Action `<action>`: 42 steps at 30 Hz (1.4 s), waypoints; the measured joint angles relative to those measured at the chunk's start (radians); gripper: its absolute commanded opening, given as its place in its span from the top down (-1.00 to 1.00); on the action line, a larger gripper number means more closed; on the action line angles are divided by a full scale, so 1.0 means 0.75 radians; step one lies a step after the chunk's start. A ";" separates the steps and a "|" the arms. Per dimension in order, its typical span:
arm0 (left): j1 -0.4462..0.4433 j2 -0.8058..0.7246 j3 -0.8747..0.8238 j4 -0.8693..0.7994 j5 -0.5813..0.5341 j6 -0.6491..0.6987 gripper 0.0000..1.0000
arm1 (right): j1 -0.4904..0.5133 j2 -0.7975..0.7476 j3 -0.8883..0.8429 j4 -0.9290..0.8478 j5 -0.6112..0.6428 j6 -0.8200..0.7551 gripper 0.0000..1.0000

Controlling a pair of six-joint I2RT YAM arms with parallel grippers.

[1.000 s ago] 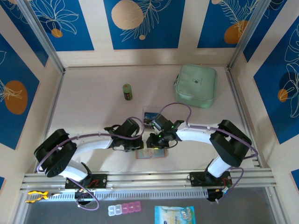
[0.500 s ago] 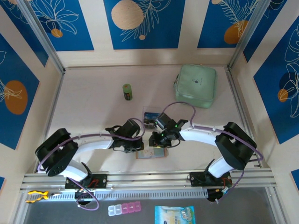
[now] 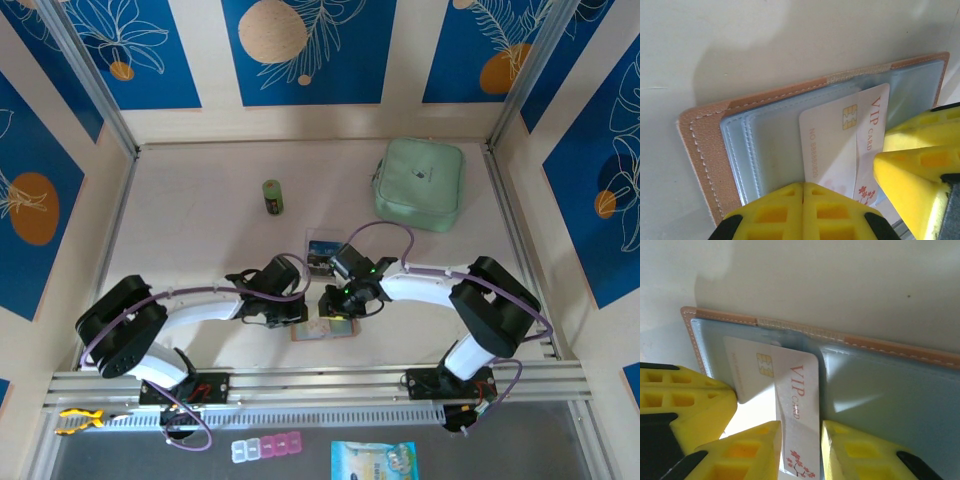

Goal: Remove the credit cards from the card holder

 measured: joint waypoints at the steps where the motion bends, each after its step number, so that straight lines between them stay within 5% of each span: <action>1: 0.000 0.000 0.000 0.000 0.000 0.000 0.98 | -0.002 0.000 -0.006 0.011 -0.009 0.002 0.48; 24: 0.000 0.005 0.000 0.001 0.000 0.000 0.97 | -0.022 -0.070 -0.055 0.072 -0.079 0.038 0.79; 42: -0.002 0.005 0.001 0.001 0.000 -0.001 0.97 | -0.020 -0.138 0.071 -0.247 0.102 -0.086 0.80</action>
